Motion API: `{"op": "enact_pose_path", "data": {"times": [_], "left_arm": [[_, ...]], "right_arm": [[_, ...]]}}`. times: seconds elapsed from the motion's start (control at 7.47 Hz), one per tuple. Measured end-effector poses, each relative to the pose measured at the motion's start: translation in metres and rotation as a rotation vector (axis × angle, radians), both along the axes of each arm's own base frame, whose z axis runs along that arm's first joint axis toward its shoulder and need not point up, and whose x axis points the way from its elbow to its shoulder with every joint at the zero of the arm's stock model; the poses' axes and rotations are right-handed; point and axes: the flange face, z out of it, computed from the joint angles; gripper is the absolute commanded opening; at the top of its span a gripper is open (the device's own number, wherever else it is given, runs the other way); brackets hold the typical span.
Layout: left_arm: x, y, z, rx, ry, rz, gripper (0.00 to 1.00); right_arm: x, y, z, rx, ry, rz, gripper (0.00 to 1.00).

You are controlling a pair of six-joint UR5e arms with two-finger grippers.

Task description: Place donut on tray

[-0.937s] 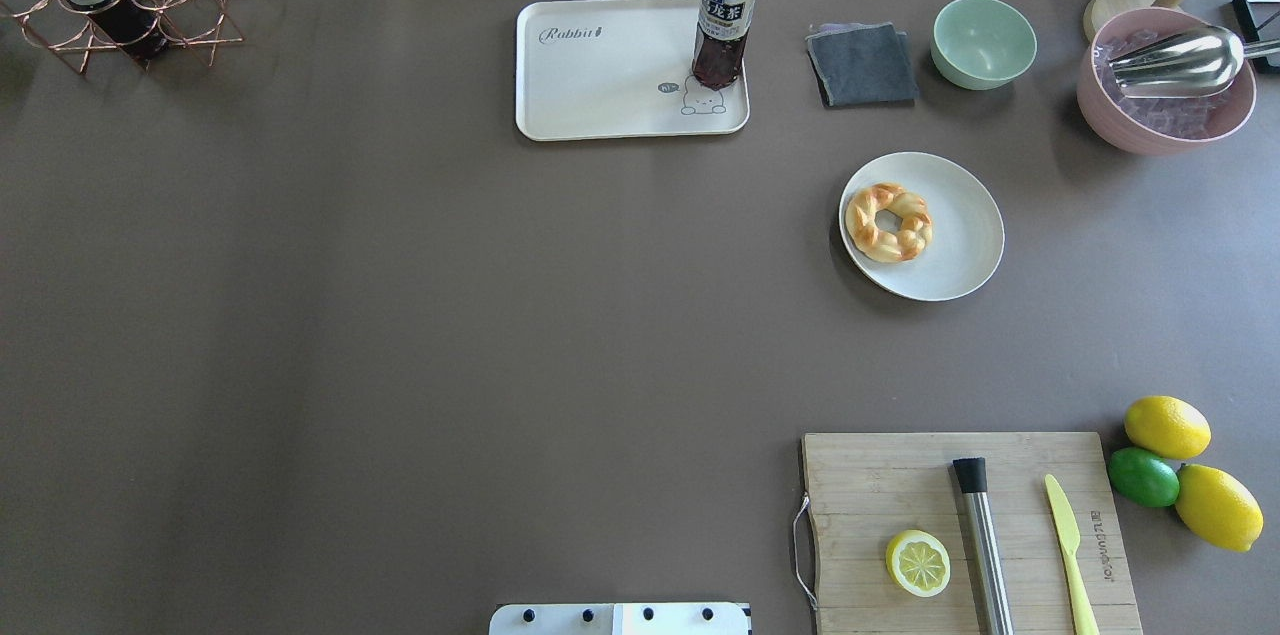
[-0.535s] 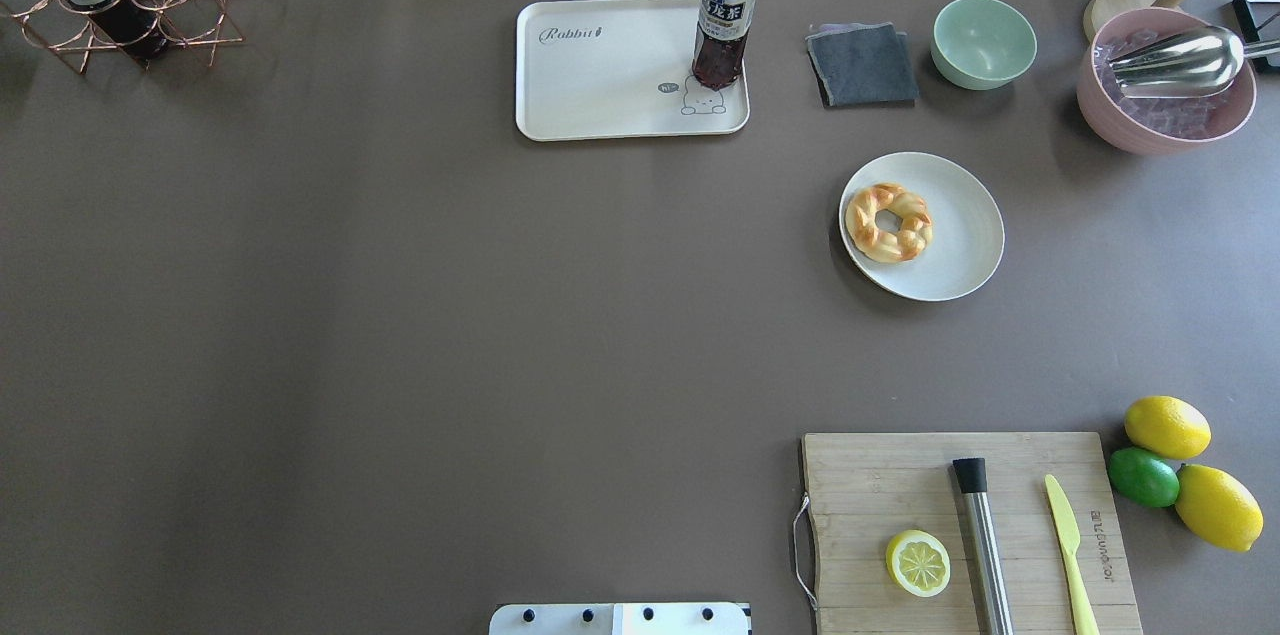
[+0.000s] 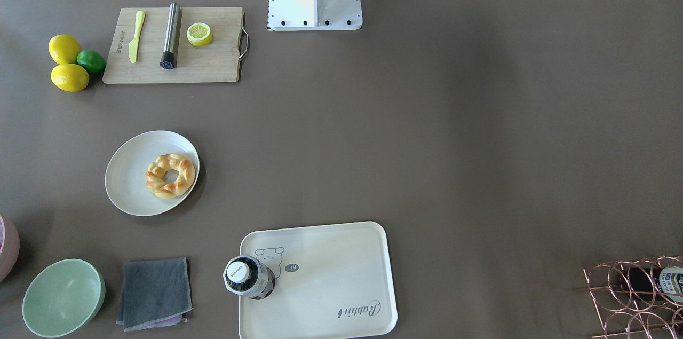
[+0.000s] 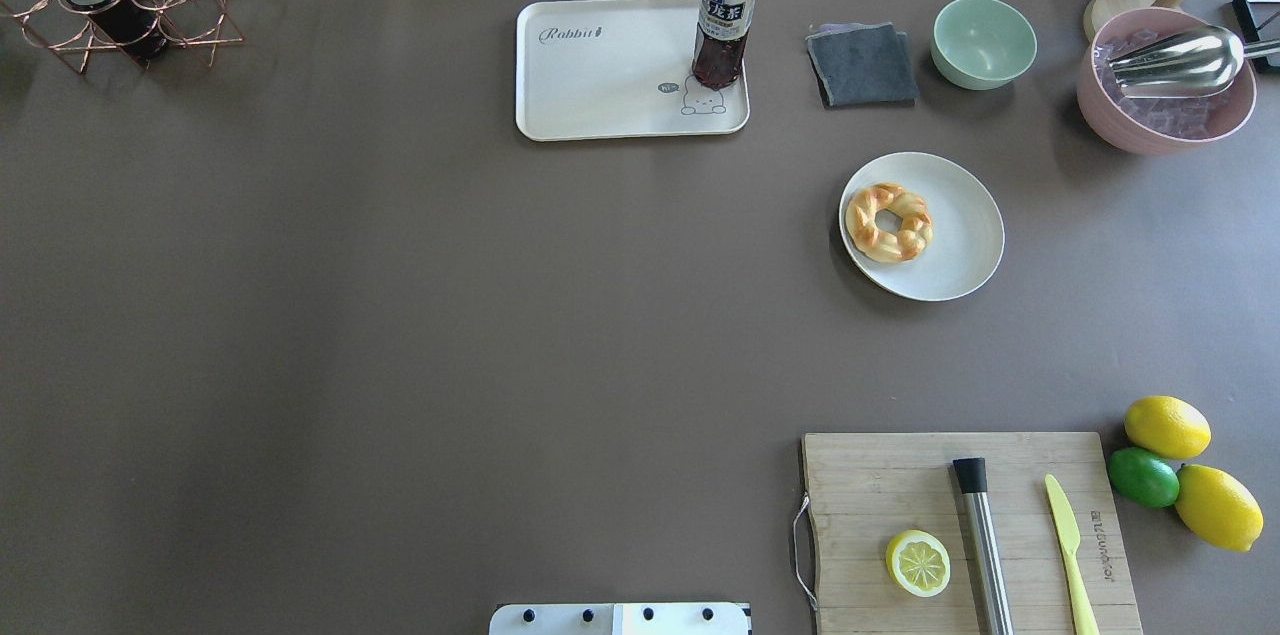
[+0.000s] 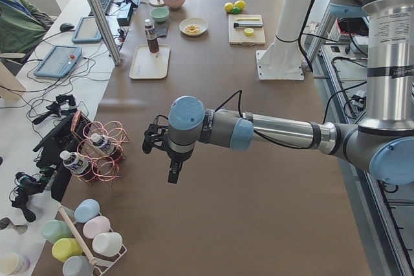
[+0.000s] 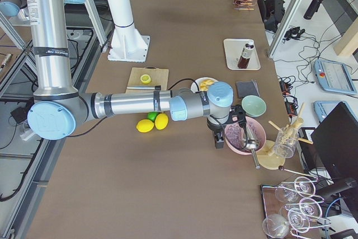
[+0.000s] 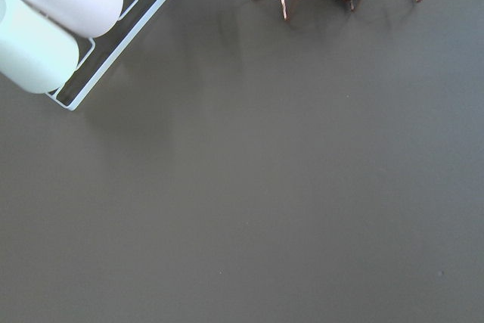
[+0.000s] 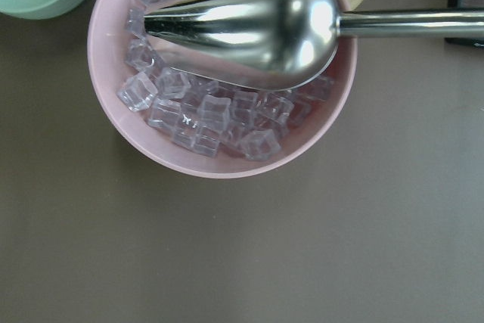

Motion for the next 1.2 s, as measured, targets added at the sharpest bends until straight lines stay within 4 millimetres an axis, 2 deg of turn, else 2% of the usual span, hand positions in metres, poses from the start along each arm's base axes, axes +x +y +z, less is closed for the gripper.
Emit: {"op": "enact_pose_path", "data": {"times": [0.13, 0.4, 0.67, 0.8, 0.94, 1.07, 1.2], "left_arm": [[0.002, -0.003, -0.009, 0.045, 0.026, 0.007, 0.99], [0.008, -0.009, -0.022, 0.093, 0.060, 0.019, 0.98], [0.021, -0.023, -0.030, 0.114, 0.077, 0.047, 0.98], [0.024, -0.025, -0.032, 0.119, 0.084, 0.053, 0.98], [0.025, -0.026, -0.033, 0.123, 0.087, 0.055, 0.98], [0.025, -0.027, -0.035, 0.126, 0.090, 0.048, 0.98], [0.025, -0.028, -0.038, 0.130, 0.094, 0.037, 0.98]], "right_arm": [[-0.046, -0.003, -0.014, -0.004, 0.000, 0.037, 1.00], [-0.151, -0.003, -0.047, -0.024, -0.042, 0.095, 1.00], [-0.250, 0.016, -0.072, -0.057, -0.066, 0.156, 0.98], [-0.283, 0.025, -0.081, -0.066, -0.081, 0.180, 0.90], [-0.304, 0.032, -0.085, -0.072, -0.087, 0.194, 0.81], [-0.314, 0.036, -0.086, -0.077, -0.088, 0.200, 0.67], [-0.316, 0.038, -0.084, -0.082, -0.085, 0.204, 0.59]]}}
